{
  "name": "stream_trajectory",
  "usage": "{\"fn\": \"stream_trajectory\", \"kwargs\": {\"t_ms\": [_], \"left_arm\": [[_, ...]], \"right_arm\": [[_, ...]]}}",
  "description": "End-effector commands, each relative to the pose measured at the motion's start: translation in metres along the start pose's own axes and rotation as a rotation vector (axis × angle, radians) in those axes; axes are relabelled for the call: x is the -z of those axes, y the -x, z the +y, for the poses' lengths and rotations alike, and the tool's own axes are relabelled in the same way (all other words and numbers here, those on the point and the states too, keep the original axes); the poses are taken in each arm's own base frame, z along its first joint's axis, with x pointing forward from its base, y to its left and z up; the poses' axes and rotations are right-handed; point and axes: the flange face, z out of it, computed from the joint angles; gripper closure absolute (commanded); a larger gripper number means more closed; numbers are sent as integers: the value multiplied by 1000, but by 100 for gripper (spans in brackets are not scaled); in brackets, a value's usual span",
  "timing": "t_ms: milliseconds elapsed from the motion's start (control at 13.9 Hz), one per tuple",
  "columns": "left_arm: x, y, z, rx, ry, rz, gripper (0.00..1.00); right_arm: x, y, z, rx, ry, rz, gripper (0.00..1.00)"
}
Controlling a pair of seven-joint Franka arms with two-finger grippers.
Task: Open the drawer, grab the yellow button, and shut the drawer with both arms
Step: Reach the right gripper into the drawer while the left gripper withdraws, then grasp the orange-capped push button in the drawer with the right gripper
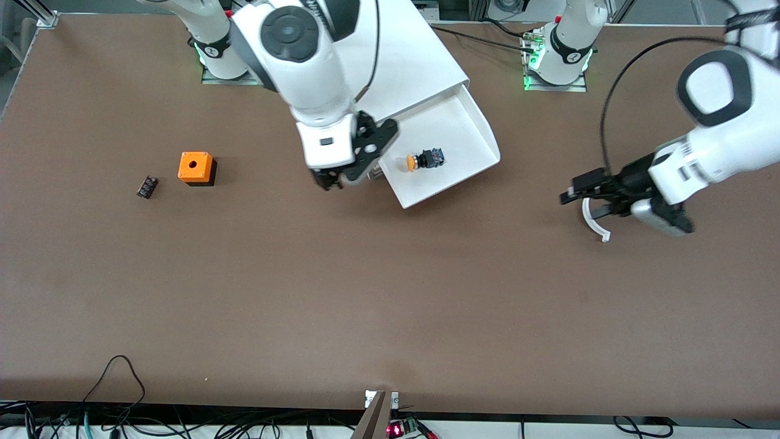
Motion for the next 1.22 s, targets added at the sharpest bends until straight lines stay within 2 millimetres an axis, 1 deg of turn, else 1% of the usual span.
{"fn": "stream_trajectory", "kwargs": {"t_ms": [0, 72, 144, 215, 359, 431, 503, 646, 862, 1006, 1149], "left_arm": [[74, 4, 1, -53, -230, -46, 0], [94, 6, 6, -9, -315, -63, 0], [107, 10, 12, 48, -379, -94, 0], [112, 14, 19, 101, -440, -127, 0], [120, 17, 22, 193, -486, -136, 0], [129, 17, 21, 206, -489, -124, 0], [133, 16, 22, 207, -492, -116, 0], [133, 16, 20, 211, -490, -117, 0], [136, 17, 15, 220, -489, -115, 0], [138, 18, 10, 229, -490, -113, 0], [139, 18, 9, 232, -488, -112, 0]], "right_arm": [[-5, -23, -24, 197, -58, 27, 0], [-12, -30, -30, 289, -72, 36, 0], [-15, -36, -29, 347, -69, 57, 0], [-30, -43, -38, 392, -76, 68, 0], [-43, -50, -66, 439, -75, 64, 0], [-47, -50, -67, 459, -65, 54, 0], [-56, -51, -65, 497, -55, 37, 0], [-72, -52, -66, 559, -58, 19, 0], [-82, -52, -78, 577, -71, -3, 0], [-93, -52, -82, 580, -82, -17, 0], [-98, -54, -90, 593, -81, -18, 0]]}}
